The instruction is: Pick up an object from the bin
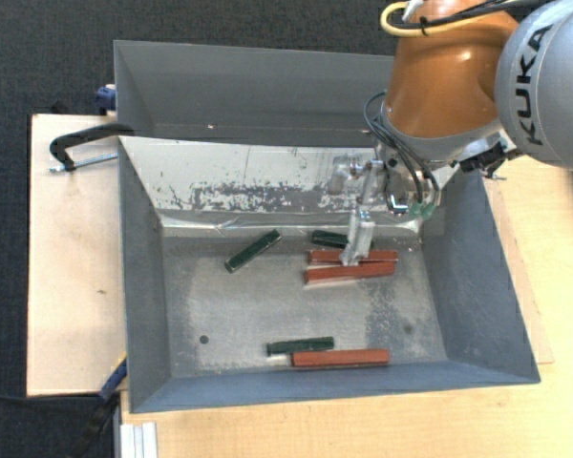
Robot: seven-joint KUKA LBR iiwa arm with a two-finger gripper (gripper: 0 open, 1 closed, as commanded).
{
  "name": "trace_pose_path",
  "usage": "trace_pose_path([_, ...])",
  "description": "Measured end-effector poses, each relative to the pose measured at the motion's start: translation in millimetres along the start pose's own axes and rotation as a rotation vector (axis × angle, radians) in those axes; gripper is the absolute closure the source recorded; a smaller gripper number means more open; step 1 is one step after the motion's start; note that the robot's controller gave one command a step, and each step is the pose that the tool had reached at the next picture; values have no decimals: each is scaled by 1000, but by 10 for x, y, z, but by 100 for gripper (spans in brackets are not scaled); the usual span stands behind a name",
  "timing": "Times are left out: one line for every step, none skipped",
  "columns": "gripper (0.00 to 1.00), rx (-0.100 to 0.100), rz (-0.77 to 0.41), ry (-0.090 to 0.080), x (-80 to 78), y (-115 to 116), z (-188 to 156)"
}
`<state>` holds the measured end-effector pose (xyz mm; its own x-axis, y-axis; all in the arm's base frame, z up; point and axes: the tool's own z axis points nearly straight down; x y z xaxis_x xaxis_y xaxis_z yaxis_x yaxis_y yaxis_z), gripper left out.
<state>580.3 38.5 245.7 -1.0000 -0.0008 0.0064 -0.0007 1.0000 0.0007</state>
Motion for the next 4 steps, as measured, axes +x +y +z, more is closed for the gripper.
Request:
trace_pose_path([0, 0, 1, -9, -14, -2, -47])
trace_pose_path([0, -1, 16, -11, 55, -225, 788])
trace_pose_path([0, 0, -8, -7, 133, -510, 894])
trace_pose_path([0, -1, 48, -15, 44, -547, 938])
